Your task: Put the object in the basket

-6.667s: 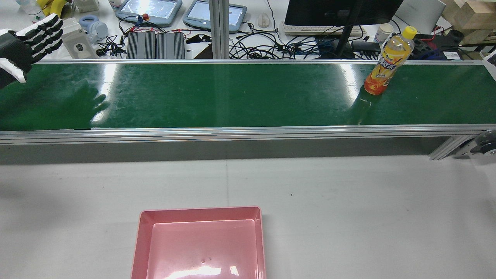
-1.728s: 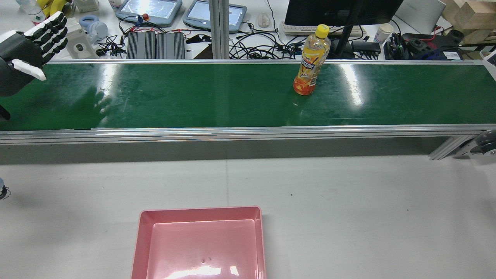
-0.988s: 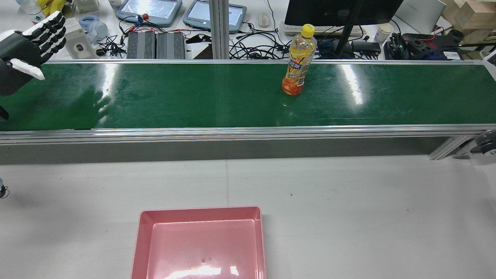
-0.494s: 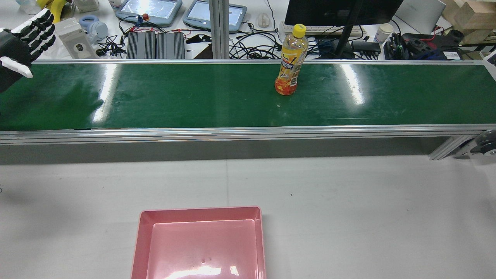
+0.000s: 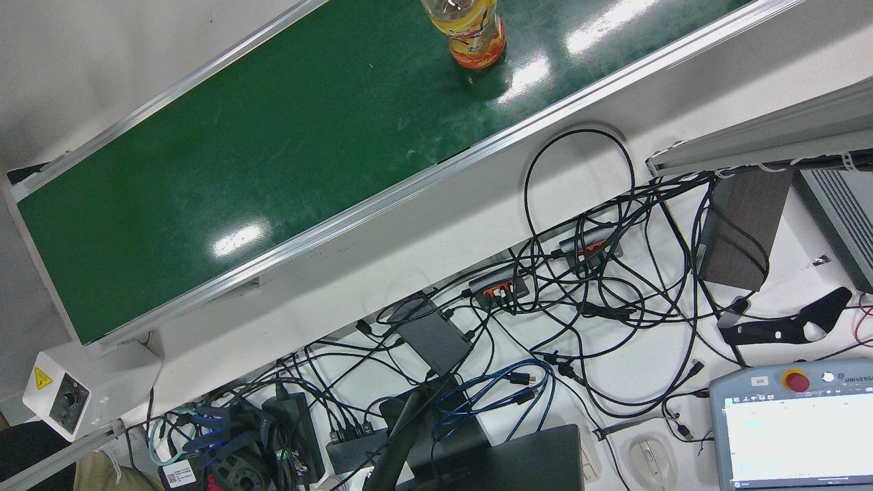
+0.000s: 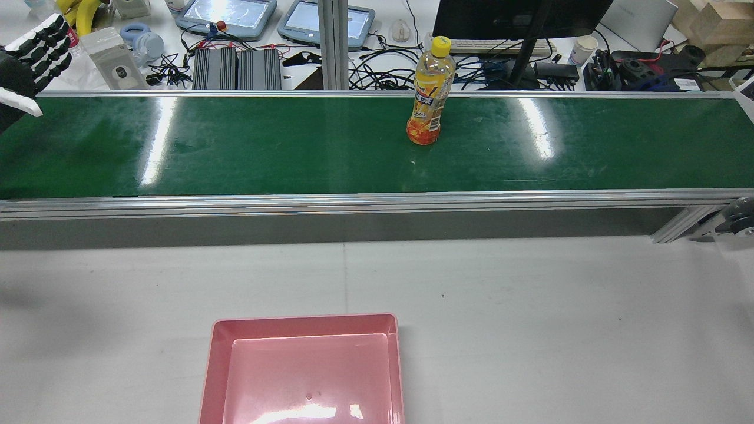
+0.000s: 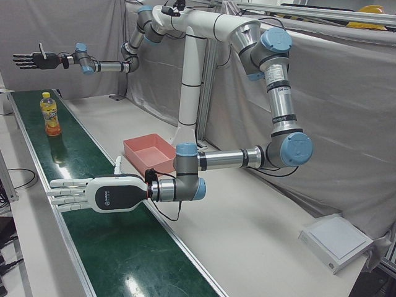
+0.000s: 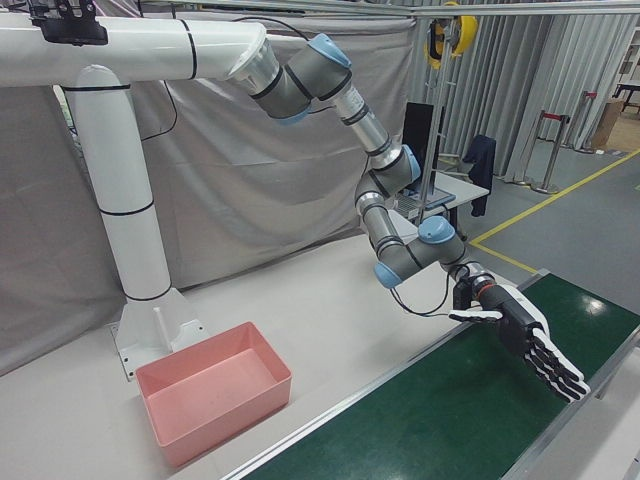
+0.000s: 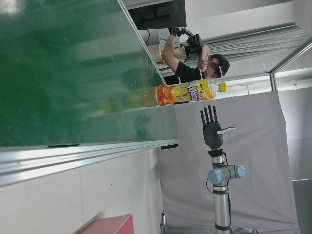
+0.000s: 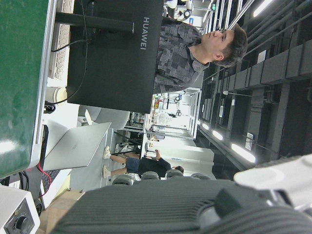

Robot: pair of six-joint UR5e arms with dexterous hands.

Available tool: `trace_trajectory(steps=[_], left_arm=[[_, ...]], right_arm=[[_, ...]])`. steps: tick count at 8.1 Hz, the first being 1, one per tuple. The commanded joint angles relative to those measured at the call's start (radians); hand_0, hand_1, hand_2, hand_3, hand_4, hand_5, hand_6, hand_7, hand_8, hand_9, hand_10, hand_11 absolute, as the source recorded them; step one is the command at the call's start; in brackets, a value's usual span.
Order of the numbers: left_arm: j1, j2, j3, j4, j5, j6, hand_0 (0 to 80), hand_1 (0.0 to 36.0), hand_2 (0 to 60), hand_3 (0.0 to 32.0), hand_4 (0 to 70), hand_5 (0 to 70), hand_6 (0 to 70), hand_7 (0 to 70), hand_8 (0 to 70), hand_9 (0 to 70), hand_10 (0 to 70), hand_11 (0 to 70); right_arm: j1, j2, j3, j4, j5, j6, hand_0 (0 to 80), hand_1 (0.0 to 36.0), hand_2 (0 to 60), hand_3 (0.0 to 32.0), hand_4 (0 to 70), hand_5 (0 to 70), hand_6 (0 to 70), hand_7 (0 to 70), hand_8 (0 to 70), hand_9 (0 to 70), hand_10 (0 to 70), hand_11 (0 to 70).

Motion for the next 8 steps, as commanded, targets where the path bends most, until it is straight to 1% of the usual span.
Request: trace_trajectory(steps=[1, 8], left_arm=[[-0.004, 0.0, 0.001, -0.002, 0.0, -0.005, 56.4, 4.1, 0.0, 0.4, 6.2, 0.0, 0.0, 0.0, 0.0, 0.0, 0.0, 0.0], [-0.002, 0.0, 0.001, -0.002, 0.0, -0.003, 56.5, 4.0, 0.0, 0.0, 6.8, 0.0, 0.0, 0.0, 0.0, 0.0, 0.0, 0.0]], right_arm=[[0.0, 0.001, 0.0, 0.0, 0.0, 0.0, 0.0, 0.0, 0.0, 0.0, 0.0, 0.0, 0.0, 0.0, 0.0, 0.0, 0.0, 0.0], [0.0, 0.0, -0.003, 0.0, 0.0, -0.002, 0.0, 0.0, 0.0, 0.0, 0.0, 0.0, 0.0, 0.0, 0.0, 0.0, 0.0, 0.0]])
